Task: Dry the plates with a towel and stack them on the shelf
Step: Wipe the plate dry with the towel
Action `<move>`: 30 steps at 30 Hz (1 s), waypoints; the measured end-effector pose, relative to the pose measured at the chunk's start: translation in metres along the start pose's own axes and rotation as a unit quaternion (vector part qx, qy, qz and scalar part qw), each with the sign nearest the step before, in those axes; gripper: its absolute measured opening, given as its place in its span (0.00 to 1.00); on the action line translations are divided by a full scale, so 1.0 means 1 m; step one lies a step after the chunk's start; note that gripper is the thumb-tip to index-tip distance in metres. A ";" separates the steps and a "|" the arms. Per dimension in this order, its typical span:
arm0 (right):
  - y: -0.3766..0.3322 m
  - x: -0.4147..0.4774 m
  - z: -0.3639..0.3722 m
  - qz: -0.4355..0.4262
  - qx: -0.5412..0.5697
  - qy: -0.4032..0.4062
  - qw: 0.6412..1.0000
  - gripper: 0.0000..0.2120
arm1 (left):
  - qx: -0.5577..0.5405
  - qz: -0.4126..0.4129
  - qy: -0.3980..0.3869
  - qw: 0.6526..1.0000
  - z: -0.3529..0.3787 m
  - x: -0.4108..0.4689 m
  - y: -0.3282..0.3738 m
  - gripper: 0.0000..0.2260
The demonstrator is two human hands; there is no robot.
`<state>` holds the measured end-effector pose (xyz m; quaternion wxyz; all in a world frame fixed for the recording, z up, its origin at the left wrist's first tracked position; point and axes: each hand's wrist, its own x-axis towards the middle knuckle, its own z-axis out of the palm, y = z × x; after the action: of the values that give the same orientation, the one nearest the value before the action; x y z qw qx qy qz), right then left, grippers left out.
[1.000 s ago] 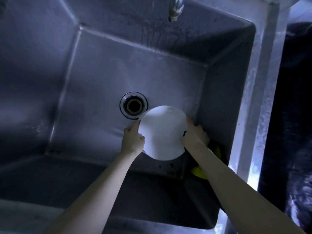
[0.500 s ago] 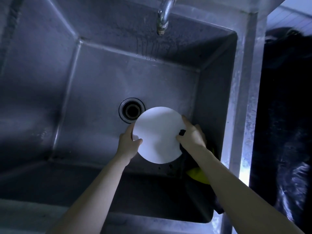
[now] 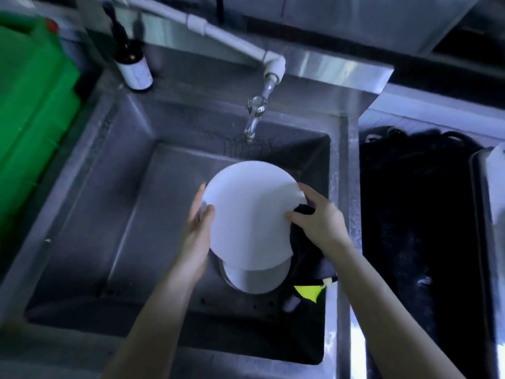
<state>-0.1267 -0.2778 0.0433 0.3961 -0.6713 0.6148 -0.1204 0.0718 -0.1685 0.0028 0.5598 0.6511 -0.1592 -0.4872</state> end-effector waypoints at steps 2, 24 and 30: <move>-0.016 -0.008 -0.018 -0.004 0.029 0.015 0.999 0.26 | -0.043 0.010 -0.001 0.999 0.011 -0.012 0.018 0.19; -0.116 -0.108 -0.094 -0.367 -0.296 0.052 0.880 0.27 | -0.137 0.170 0.082 0.972 0.044 -0.097 0.128 0.20; -0.105 -0.140 -0.066 -0.517 -0.261 0.054 0.814 0.18 | -0.149 0.197 0.063 0.967 0.034 -0.104 0.140 0.18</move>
<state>-0.1228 -0.1814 0.2040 0.0518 -0.9608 0.2062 -0.1780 0.0422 -0.1552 0.1776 0.7444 0.5454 -0.1742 -0.3437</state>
